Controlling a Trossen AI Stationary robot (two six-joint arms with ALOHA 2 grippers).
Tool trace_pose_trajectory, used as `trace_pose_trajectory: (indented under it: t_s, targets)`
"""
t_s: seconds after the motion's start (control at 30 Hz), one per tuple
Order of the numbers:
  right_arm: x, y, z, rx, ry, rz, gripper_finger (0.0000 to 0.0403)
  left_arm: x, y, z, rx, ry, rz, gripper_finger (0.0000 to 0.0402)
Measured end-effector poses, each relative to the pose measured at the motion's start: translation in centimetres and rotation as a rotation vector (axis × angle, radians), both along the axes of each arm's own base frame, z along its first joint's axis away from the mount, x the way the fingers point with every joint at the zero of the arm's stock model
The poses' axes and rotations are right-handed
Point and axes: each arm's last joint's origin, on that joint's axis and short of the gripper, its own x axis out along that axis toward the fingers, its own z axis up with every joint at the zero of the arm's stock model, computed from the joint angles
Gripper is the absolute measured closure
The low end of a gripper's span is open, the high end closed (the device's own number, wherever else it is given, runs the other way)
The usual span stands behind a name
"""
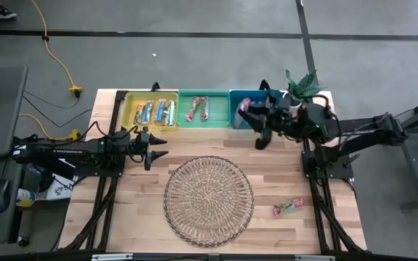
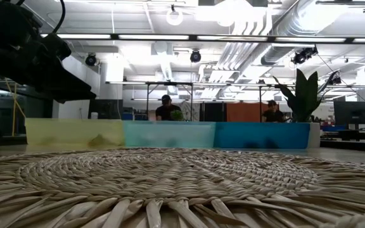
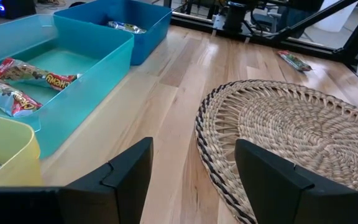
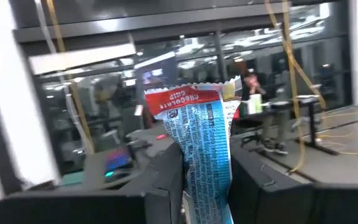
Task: Pick and place Granola Bars by type
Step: Put the red granola bar into the green bin
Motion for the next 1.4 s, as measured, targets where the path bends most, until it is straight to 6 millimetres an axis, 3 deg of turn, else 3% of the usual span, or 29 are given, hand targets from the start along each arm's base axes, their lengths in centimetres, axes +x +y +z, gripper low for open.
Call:
trace_pose_trajectory:
  t_s: [0.17, 0.47, 0.6, 0.73, 0.87, 1.0, 1.4]
  targets:
    - [3.0, -2.5, -0.2, -0.004, 0.052, -0.091, 0.032, 0.0, 0.0, 0.0, 0.0, 0.0, 0.0, 0.0177]
    - [11.3, -9.3, -0.5, 0.065, 0.282, -0.285, 0.032, 0.0, 0.0, 0.0, 0.0, 0.0, 0.0, 0.0177]
    - [14.0, -12.8, -1.8, 0.167, 0.418, -0.39, 0.032, 0.0, 0.0, 0.0, 0.0, 0.0, 0.0, 0.0177]
    - [15.8, -16.4, -4.2, 0.32, 0.509, -0.445, 0.032, 0.0, 0.0, 0.0, 0.0, 0.0, 0.0, 0.0177]
    - [16.7, -19.5, -8.4, 0.495, 0.56, -0.443, 0.032, 0.0, 0.0, 0.0, 0.0, 0.0, 0.0, 0.0177]
    - [16.8, -21.0, -12.6, 0.615, 0.589, -0.463, 0.032, 0.0, 0.0, 0.0, 0.0, 0.0, 0.0, 0.0177]
    - [14.9, -20.8, -20.8, 0.846, 0.562, -0.533, 0.032, 0.0, 0.0, 0.0, 0.0, 0.0, 0.0, 0.0177]
